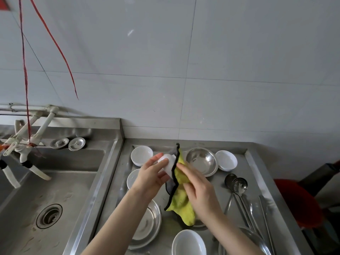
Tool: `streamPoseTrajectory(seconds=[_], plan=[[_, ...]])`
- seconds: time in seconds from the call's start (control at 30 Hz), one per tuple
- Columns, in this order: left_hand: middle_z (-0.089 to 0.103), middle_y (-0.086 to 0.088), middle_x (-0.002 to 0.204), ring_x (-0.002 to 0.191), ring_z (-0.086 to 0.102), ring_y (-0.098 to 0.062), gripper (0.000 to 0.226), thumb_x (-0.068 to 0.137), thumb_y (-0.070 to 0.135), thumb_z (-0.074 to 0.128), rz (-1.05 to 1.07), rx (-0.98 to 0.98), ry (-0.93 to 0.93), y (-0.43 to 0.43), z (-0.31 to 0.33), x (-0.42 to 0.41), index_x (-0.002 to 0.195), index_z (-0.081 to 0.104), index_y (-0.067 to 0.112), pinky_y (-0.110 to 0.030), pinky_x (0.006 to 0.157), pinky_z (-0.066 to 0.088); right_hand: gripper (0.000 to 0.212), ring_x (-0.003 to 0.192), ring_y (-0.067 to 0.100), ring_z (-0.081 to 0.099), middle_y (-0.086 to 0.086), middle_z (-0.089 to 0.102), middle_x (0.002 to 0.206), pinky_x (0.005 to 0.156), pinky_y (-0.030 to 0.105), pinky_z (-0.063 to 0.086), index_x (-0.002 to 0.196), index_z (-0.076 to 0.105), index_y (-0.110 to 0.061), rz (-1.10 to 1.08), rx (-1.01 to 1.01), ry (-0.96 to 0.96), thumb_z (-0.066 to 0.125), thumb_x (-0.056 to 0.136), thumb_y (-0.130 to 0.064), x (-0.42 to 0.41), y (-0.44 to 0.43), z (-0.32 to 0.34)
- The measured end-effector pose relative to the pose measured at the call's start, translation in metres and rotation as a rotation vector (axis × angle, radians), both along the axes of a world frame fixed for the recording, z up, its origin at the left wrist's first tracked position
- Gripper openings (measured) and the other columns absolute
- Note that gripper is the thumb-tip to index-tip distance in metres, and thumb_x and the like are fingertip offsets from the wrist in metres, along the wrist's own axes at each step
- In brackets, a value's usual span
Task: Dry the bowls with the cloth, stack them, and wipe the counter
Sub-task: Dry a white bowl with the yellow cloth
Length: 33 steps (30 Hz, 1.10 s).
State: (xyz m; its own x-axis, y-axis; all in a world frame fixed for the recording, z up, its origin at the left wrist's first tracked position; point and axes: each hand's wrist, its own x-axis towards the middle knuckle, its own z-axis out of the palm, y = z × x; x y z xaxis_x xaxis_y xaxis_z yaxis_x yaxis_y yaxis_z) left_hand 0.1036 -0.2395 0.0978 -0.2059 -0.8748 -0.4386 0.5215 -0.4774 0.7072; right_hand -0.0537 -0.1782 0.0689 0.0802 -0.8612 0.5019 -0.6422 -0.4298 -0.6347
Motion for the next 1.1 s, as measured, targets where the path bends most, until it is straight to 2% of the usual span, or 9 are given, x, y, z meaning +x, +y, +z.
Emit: streamPoseTrajectory(seconds=[0.07,0.23,0.3,0.43,0.53,0.73,0.87,0.97,1.1], plan=[[0.068,-0.012,0.101,0.075,0.068,-0.022,0.032,0.091,0.007,0.061,-0.048,-0.053,0.009,0.002,-0.001,0.007,0.123,0.057,0.014,-0.032,0.068,0.061,0.048,0.130,0.005,0.046,-0.012,0.053,0.137,0.106,0.032,0.040,0.133,0.053,-0.026,-0.016,0.076,-0.140,0.048,0.090,-0.006,-0.001,0.001,0.003],[0.069,-0.010,0.105,0.082,0.068,-0.021,0.047,0.083,0.019,0.063,-0.186,-0.181,-0.013,0.007,0.003,0.014,0.128,0.054,0.018,-0.031,0.068,0.059,0.044,0.133,-0.001,0.038,-0.019,0.047,0.140,0.111,0.025,0.032,0.136,0.046,-0.031,0.092,0.182,-0.171,0.046,0.095,-0.016,0.008,-0.006,0.025],[0.068,-0.010,0.107,0.080,0.068,-0.021,0.043,0.085,0.016,0.062,-0.187,-0.192,0.029,0.007,0.003,0.016,0.127,0.054,0.018,-0.031,0.066,0.058,0.043,0.135,0.000,0.035,-0.016,0.046,0.142,0.113,0.029,0.030,0.140,0.044,-0.031,0.098,0.251,-0.207,0.042,0.097,-0.024,0.009,-0.014,0.032],[0.067,-0.009,0.107,0.079,0.069,-0.019,0.041,0.084,0.011,0.068,-0.098,-0.195,0.109,0.003,0.003,0.023,0.122,0.056,0.021,-0.029,0.066,0.059,0.042,0.134,0.004,0.038,-0.010,0.050,0.139,0.113,0.039,0.029,0.138,0.047,-0.025,0.058,0.220,-0.087,0.035,0.099,-0.036,0.003,-0.028,0.033],[0.071,-0.006,0.100,0.077,0.070,-0.017,0.041,0.084,0.009,0.068,-0.051,-0.214,0.094,0.000,0.006,0.027,0.120,0.056,0.022,-0.028,0.064,0.058,0.041,0.135,0.002,0.036,-0.008,0.050,0.141,0.114,0.041,0.028,0.137,0.050,-0.023,0.039,0.192,-0.023,0.037,0.100,-0.034,-0.001,-0.023,0.027],[0.069,-0.008,0.099,0.078,0.069,-0.018,0.043,0.085,0.016,0.060,-0.120,-0.220,0.060,0.005,0.006,0.021,0.127,0.054,0.020,-0.028,0.066,0.058,0.044,0.141,0.003,0.027,-0.006,0.040,0.148,0.117,0.028,0.019,0.142,0.044,-0.022,0.114,0.096,0.012,0.040,0.098,-0.026,0.017,-0.012,0.033],[0.070,-0.006,0.098,0.076,0.069,-0.016,0.042,0.089,0.014,0.059,-0.222,-0.261,0.044,0.012,0.010,0.016,0.130,0.053,0.018,-0.028,0.064,0.057,0.044,0.143,0.003,0.019,-0.009,0.035,0.151,0.118,0.032,0.016,0.142,0.042,-0.028,0.092,0.089,0.073,0.036,0.098,-0.033,0.017,-0.028,0.040],[0.069,-0.009,0.106,0.083,0.070,-0.018,0.046,0.089,0.014,0.061,-0.233,-0.263,0.080,0.017,0.008,0.017,0.133,0.051,0.018,-0.029,0.066,0.058,0.041,0.133,0.001,0.038,-0.013,0.051,0.137,0.111,0.033,0.032,0.134,0.052,-0.029,0.069,0.189,-0.027,0.037,0.098,-0.042,0.013,-0.038,0.048],[0.069,-0.008,0.114,0.088,0.070,-0.019,0.050,0.085,0.016,0.063,-0.137,-0.252,0.128,0.015,0.010,0.022,0.133,0.050,0.026,-0.031,0.069,0.059,0.021,0.100,0.000,0.057,-0.014,0.064,0.104,0.087,0.025,0.043,0.111,0.060,-0.029,-0.007,0.304,-0.256,0.044,0.100,-0.034,0.004,-0.039,0.050]])
